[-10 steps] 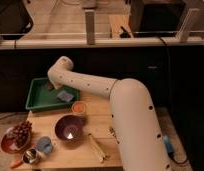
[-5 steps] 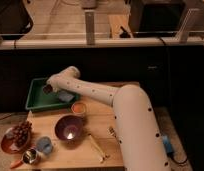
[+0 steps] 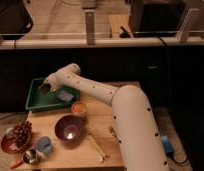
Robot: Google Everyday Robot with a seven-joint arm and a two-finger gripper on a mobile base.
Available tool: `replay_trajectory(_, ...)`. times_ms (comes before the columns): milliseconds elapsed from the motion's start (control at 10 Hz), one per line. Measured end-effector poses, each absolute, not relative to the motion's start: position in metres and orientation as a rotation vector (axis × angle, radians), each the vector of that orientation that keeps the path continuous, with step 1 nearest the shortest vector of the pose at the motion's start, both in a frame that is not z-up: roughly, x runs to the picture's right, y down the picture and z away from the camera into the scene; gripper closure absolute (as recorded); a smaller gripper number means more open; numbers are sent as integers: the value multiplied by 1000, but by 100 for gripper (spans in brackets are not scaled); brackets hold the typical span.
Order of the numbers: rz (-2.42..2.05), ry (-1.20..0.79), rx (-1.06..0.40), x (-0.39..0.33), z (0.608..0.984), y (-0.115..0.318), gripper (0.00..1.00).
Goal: Place eraser in tray
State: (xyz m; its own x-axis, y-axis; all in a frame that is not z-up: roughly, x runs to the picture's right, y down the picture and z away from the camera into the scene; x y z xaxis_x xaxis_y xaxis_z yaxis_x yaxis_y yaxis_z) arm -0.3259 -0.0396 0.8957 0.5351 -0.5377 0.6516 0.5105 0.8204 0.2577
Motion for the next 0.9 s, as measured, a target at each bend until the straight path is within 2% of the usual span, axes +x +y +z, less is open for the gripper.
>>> replay_trajectory(300, -612, -747, -15, -325, 893, -44, 20)
replay_trajectory(900, -609, -706, -23, -311, 885, -48, 20)
